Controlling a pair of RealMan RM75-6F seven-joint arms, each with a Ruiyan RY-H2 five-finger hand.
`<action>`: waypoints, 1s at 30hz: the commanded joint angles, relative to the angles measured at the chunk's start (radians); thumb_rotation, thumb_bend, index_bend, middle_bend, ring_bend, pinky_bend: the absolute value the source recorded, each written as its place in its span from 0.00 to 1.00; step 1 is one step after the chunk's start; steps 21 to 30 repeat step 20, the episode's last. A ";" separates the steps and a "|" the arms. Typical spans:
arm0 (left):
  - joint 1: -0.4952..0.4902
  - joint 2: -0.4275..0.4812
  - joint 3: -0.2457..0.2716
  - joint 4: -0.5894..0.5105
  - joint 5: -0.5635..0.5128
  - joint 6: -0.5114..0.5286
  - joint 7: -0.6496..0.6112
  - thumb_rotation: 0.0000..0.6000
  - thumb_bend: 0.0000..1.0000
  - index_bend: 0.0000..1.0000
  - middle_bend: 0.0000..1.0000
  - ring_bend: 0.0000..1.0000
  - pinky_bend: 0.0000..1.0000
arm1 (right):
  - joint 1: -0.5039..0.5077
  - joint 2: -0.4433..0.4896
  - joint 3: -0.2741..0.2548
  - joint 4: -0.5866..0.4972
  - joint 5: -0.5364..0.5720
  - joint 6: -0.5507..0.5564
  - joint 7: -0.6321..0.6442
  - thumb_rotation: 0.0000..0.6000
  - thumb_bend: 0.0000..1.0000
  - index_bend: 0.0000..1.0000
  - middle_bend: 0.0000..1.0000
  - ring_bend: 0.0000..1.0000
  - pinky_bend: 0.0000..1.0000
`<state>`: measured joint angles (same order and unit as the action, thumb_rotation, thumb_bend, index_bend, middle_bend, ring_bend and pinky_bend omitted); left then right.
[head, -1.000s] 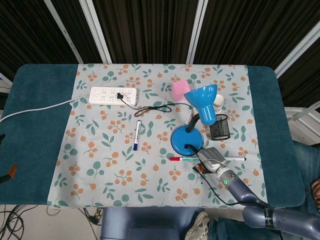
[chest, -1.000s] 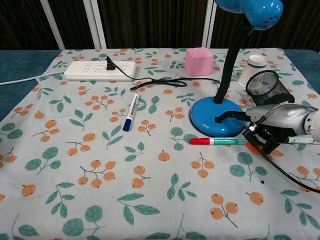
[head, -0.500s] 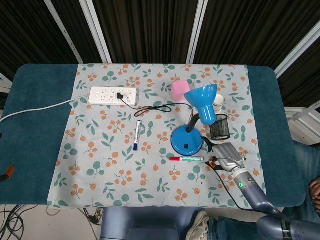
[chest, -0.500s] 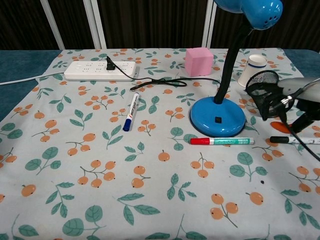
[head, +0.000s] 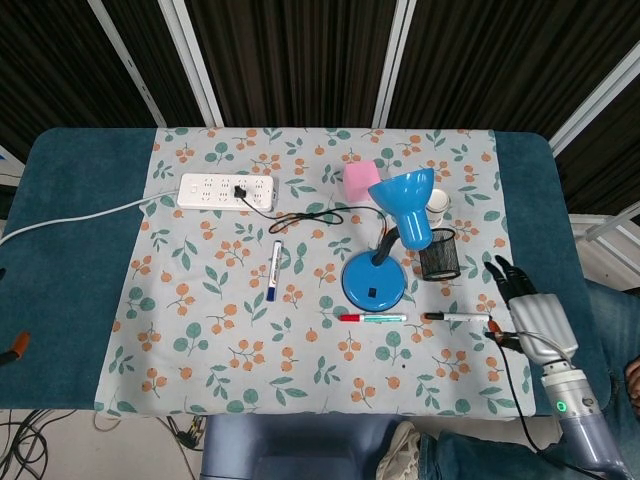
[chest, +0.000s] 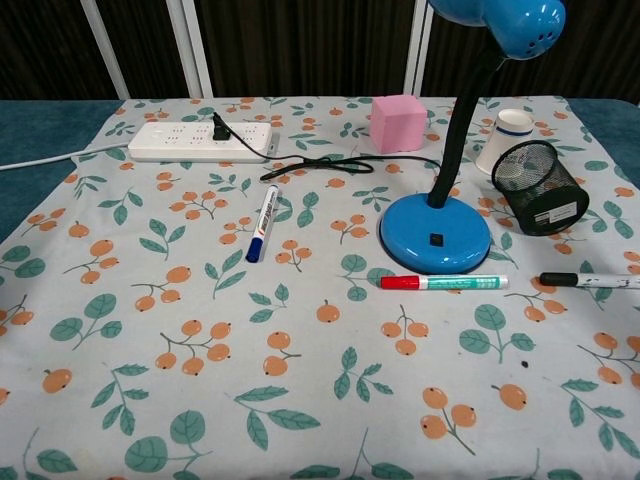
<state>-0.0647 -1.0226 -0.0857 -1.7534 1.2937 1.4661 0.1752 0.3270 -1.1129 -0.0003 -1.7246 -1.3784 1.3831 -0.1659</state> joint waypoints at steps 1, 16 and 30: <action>-0.001 -0.002 0.002 -0.002 0.000 -0.003 0.007 1.00 0.28 0.04 0.04 0.00 0.08 | -0.066 0.001 -0.027 0.059 -0.049 0.076 0.053 1.00 0.34 0.03 0.02 0.08 0.00; -0.011 -0.017 0.013 -0.007 0.014 -0.014 0.047 1.00 0.28 0.04 0.04 0.00 0.08 | -0.182 -0.053 -0.026 0.222 -0.088 0.206 0.149 1.00 0.29 0.03 0.02 0.07 0.00; -0.014 -0.022 0.020 -0.009 0.025 -0.018 0.058 1.00 0.28 0.04 0.04 0.00 0.08 | -0.186 -0.056 -0.025 0.220 -0.097 0.202 0.149 1.00 0.29 0.03 0.02 0.07 0.00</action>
